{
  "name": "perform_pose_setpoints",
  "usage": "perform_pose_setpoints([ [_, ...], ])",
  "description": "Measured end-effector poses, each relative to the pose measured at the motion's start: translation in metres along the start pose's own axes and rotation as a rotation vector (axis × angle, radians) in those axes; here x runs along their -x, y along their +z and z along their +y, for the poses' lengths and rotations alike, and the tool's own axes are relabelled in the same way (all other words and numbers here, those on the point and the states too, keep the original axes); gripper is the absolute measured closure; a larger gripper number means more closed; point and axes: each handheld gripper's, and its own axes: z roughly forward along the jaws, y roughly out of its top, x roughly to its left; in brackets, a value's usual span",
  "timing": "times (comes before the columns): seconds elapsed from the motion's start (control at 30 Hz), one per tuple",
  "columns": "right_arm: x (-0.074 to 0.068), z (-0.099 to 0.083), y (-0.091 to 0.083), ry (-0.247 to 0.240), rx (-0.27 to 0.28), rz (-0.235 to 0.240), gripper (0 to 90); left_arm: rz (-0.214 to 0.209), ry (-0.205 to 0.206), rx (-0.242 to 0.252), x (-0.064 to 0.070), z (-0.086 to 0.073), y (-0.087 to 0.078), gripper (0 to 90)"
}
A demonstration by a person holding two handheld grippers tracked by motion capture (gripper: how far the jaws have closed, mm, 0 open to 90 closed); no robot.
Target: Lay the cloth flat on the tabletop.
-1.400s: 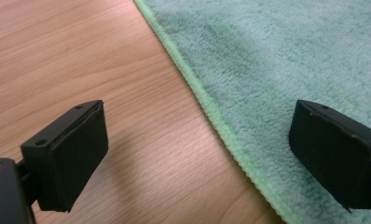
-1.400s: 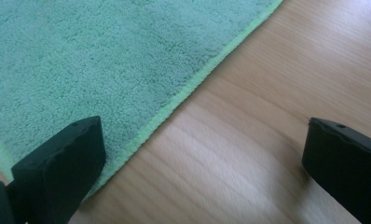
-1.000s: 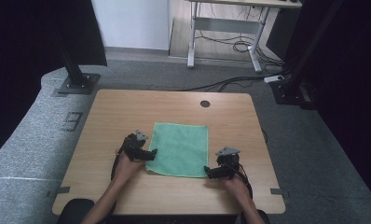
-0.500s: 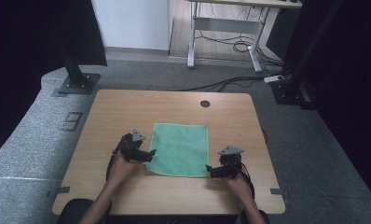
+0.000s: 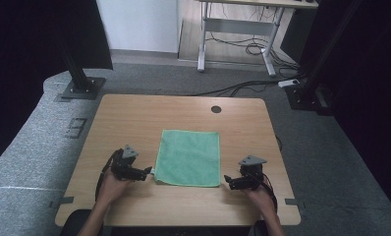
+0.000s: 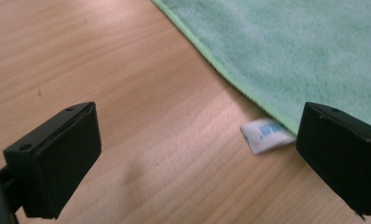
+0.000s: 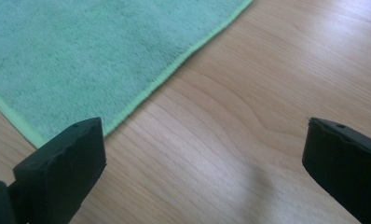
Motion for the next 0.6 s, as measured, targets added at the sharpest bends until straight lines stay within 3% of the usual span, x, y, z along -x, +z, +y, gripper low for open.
perform_pose_setpoints([
  [0.27,0.009,-0.013,0.007,0.042,-0.027,0.016,0.0,0.019,0.013,-0.049,0.004,-0.019,0.004,0.0],
  [0.43,0.01,-0.015,0.011,0.037,-0.041,0.014,0.0,0.024,0.012,-0.072,0.003,-0.021,0.01,0.0],
  [0.6,0.01,-0.017,0.014,0.027,-0.037,0.015,0.0,0.017,-0.008,-0.058,0.004,-0.018,0.009,0.0],
])
